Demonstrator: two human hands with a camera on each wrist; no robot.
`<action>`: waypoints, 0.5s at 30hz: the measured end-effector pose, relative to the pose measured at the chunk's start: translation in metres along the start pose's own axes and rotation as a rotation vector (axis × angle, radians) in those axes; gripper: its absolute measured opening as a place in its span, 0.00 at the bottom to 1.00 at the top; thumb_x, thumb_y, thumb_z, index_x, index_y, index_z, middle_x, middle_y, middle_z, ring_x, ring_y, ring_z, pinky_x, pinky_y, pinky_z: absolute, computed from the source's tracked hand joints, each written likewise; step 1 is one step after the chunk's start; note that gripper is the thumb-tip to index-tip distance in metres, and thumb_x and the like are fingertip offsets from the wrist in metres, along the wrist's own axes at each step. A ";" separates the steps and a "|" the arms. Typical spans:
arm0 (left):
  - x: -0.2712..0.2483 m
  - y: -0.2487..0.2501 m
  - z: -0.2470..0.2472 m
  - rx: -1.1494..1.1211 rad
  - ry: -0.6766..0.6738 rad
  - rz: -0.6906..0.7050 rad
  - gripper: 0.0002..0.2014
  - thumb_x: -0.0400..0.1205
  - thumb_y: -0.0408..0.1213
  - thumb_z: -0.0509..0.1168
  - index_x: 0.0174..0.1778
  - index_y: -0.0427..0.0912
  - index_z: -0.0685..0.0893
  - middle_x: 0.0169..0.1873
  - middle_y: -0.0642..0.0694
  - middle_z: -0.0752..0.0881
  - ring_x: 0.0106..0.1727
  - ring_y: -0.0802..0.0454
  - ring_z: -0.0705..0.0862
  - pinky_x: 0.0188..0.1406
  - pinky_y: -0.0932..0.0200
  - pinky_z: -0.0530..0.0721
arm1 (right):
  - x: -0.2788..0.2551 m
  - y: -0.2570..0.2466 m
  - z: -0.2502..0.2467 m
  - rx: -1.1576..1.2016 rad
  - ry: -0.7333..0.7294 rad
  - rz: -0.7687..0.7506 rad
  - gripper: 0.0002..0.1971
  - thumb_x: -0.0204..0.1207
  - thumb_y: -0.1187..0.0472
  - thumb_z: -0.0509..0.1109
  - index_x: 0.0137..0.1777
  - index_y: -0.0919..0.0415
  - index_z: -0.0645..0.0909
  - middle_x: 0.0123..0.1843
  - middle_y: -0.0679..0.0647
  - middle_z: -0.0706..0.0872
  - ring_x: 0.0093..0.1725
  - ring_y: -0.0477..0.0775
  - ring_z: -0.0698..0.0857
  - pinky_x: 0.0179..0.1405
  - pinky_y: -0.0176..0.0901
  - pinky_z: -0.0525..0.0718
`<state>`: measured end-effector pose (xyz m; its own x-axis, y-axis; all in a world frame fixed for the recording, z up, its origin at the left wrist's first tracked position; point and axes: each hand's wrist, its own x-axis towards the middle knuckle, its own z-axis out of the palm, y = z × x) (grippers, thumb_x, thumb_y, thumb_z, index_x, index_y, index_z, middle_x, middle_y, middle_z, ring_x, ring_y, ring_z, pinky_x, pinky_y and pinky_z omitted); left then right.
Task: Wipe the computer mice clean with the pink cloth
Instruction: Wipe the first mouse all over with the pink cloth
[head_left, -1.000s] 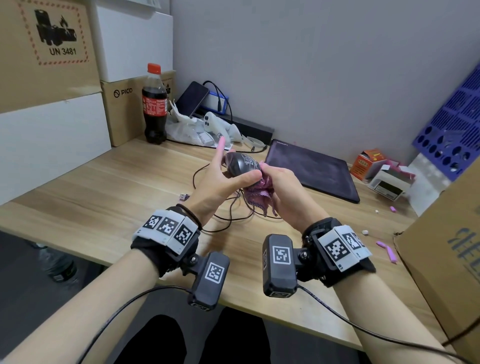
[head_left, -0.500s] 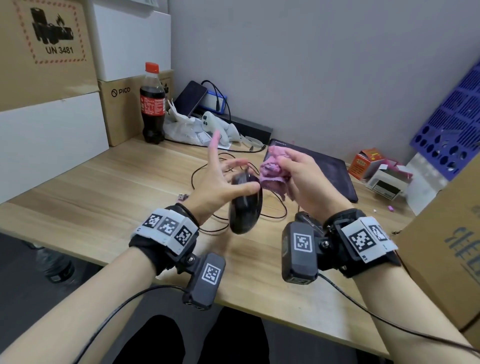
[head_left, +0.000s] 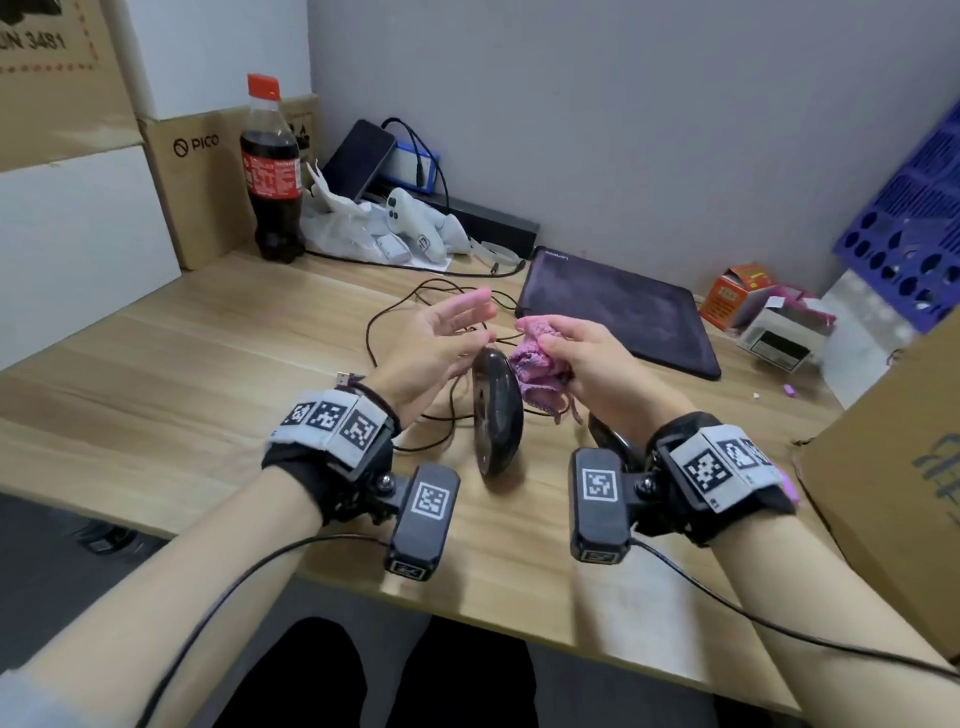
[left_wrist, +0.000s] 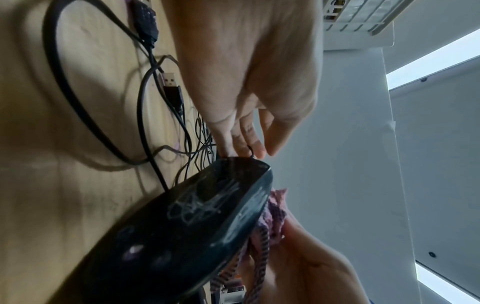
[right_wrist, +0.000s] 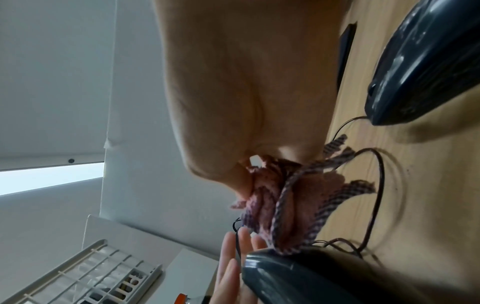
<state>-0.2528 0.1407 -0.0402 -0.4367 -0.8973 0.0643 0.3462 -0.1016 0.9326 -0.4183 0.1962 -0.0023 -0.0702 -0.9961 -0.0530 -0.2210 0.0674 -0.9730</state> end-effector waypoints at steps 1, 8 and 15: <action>0.001 0.000 0.001 -0.007 0.003 0.001 0.22 0.82 0.19 0.63 0.69 0.42 0.80 0.55 0.47 0.86 0.52 0.55 0.85 0.58 0.60 0.84 | 0.000 -0.001 -0.001 -0.032 -0.009 -0.009 0.14 0.86 0.70 0.56 0.66 0.64 0.78 0.43 0.56 0.85 0.41 0.49 0.84 0.42 0.39 0.85; 0.005 0.020 0.009 -0.175 0.046 -0.049 0.31 0.77 0.10 0.41 0.67 0.34 0.78 0.29 0.50 0.74 0.25 0.59 0.69 0.29 0.65 0.74 | 0.000 -0.012 -0.004 -0.068 0.001 -0.057 0.13 0.86 0.68 0.58 0.65 0.63 0.80 0.50 0.57 0.86 0.50 0.52 0.85 0.57 0.48 0.83; -0.009 0.069 0.028 -0.177 -0.011 -0.094 0.16 0.81 0.30 0.49 0.53 0.35 0.81 0.25 0.51 0.63 0.27 0.56 0.56 0.23 0.64 0.56 | -0.009 -0.041 -0.007 0.030 0.043 -0.133 0.12 0.85 0.68 0.60 0.65 0.66 0.77 0.55 0.63 0.85 0.55 0.59 0.84 0.63 0.58 0.82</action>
<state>-0.2487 0.1535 0.0340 -0.4827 -0.8757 -0.0157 0.4437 -0.2599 0.8577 -0.4160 0.2029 0.0394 -0.0839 -0.9928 0.0859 -0.2024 -0.0675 -0.9770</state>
